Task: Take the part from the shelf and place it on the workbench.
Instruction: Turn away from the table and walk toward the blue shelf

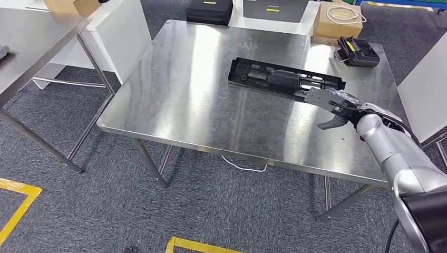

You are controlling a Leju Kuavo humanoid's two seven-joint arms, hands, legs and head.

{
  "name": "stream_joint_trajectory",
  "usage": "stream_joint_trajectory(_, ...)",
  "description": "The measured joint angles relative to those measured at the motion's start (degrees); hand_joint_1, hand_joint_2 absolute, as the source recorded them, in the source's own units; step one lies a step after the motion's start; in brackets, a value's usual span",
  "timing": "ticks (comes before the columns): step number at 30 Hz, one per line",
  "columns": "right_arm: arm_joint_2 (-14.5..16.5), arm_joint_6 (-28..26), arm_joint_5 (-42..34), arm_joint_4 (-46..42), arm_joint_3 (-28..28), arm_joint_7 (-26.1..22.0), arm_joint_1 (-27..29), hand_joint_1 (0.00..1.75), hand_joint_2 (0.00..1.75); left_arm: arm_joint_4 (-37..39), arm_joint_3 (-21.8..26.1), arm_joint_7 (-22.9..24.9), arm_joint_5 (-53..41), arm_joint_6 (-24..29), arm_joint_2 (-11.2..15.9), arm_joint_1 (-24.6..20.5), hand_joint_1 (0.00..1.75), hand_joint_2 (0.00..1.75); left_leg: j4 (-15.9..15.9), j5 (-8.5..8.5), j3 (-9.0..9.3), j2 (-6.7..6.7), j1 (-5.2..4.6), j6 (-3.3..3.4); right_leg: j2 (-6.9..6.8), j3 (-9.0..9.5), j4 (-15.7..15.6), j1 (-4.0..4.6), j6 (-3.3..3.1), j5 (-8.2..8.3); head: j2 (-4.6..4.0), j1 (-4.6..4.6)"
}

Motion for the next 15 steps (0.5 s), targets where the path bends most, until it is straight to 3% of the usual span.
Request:
stream_joint_trajectory(1, -0.2, -0.6, 0.1, 0.0, 0.0, 0.2, 0.2, 0.0, 1.75, 0.0, 0.0, 0.0, 0.0, 0.0, 0.0, 0.0, 0.0, 0.0, -3.4, 1.24, 2.93, -0.01, 0.11, 0.09, 0.04, -0.57, 0.1, -0.02, 0.28, 0.44, 0.0, -0.02)
stream_joint_trajectory(3, -0.5, -2.0, 0.3, 0.1, 0.0, 1.1, 0.4, 0.0, 1.75, 0.0, 0.0, -0.1, 0.0, 0.0, 0.0, -0.1, 0.0, 0.0, -11.6, 1.63, 8.96, -0.06, 0.08, 0.51, 0.1, -1.43, 0.5, 0.12, 0.99, 1.15, 0.0, -0.01)
stream_joint_trajectory(4, -0.6, -2.9, 0.4, 0.1, 0.0, 1.7, 0.4, 0.0, 1.75, 0.0, 0.0, -0.1, 0.0, 0.0, 0.0, -0.2, 0.0, 0.0, -14.3, 1.22, 10.67, -0.11, -0.06, 0.79, 0.08, -1.63, 0.5, 0.2, 1.45, 1.53, 0.0, 0.02)
stream_joint_trajectory(5, -0.7, -3.8, 0.5, 0.1, 0.0, 2.4, 0.4, 0.0, 1.75, 0.0, 0.0, -0.2, 0.1, 0.1, 0.1, -0.3, 0.0, 0.0, -15.5, 0.92, 11.23, -0.15, -0.28, 1.11, 0.03, -1.78, 0.5, 0.3, 1.95, 1.95, 0.0, 0.03)
stream_joint_trajectory(7, -1.0, -5.5, 0.7, 0.2, 0.0, 3.8, 0.5, 0.0, 1.75, 0.0, 0.0, -0.3, 0.3, 0.1, 0.0, -0.3, 0.0, 0.0, -16.1, 1.79, 10.67, -0.12, -0.5, 2.04, -0.06, -2.14, 0.3, 0.46, 2.96, 2.73, 0.0, 0.03)
stream_joint_trajectory(8, -1.2, -6.1, 0.8, 0.3, 0.0, 4.3, 0.7, 0.0, 1.75, 0.0, 0.0, -0.3, 0.4, 0.1, 0.0, -0.3, 0.0, 0.0, -16.3, 2.56, 10.14, -0.05, -0.55, 2.67, -0.01, -2.86, 1.0, 0.51, 3.02, 2.05, 0.0, 0.02)
stream_joint_trajectory(9, -1.3, -6.4, 0.8, 0.3, -0.1, 4.8, 0.8, 0.0, 1.75, 0.0, 0.0, -0.3, 0.4, 0.1, -0.1, -0.3, 0.0, 0.0, -16.6, 3.41, 9.44, 0.04, -0.52, 3.19, 0.05, -3.86, 2.7, 0.51, 2.78, 0.44, 0.0, 0.11)
stream_joint_trajectory(11, -1.6, -6.9, 0.9, 0.5, -0.1, 5.4, 1.2, 0.0, 1.75, 0.0, 0.0, -0.3, 0.5, 0.0, -0.1, -0.3, 0.0, 0.0, -16.6, 5.0, 7.58, 0.15, -0.66, 3.84, 0.16, -6.47, 9.6, 0.34, 1.97, -4.77, 0.0, 0.29)
stream_joint_trajectory(12, -1.7, -7.3, 0.9, 0.6, -0.2, 5.9, 1.5, 0.0, 1.75, 0.0, 0.0, -0.4, 0.5, 0.0, 0.0, -0.3, 0.0, 0.0, -16.6, 5.72, 6.64, 0.2, -0.75, 3.89, 0.18, -7.35, 13.6, 0.29, 1.99, -6.71, 0.0, 0.4)
stream_joint_trajectory(13, -1.8, -7.7, 1.0, 0.7, -0.3, 6.4, 1.9, 0.0, 1.75, 0.0, 0.0, -0.4, 0.5, 0.0, -0.1, -0.3, 0.0, 0.0, -16.6, 6.46, 5.69, 0.23, -0.83, 3.91, 0.2, -7.62, 16.6, 0.26, 2.37, -7.54, 0.0, 0.41)
stream_joint_trajectory(14, -1.9, -8.1, 1.1, 0.8, -0.3, 6.9, 2.3, 0.0, 1.75, 0.0, 0.0, -0.4, 0.5, 0.0, -0.1, -0.3, 0.0, 0.0, -16.6, 7.17, 4.78, 0.25, -0.87, 3.86, 0.21, -7.02, 17.9, 0.24, 2.99, -7.22, 0.0, 0.42)
stream_joint_trajectory(15, -2.0, -8.7, 1.2, 0.9, -0.5, 7.6, 2.7, 0.0, 1.75, 0.0, 0.0, -0.4, 0.5, 0.0, -0.1, -0.3, 0.0, 0.0, -16.5, 7.88, 3.9, 0.27, -0.89, 3.75, 0.22, -5.35, 16.9, 0.21, 3.7, -6.07, 0.0, 0.45)
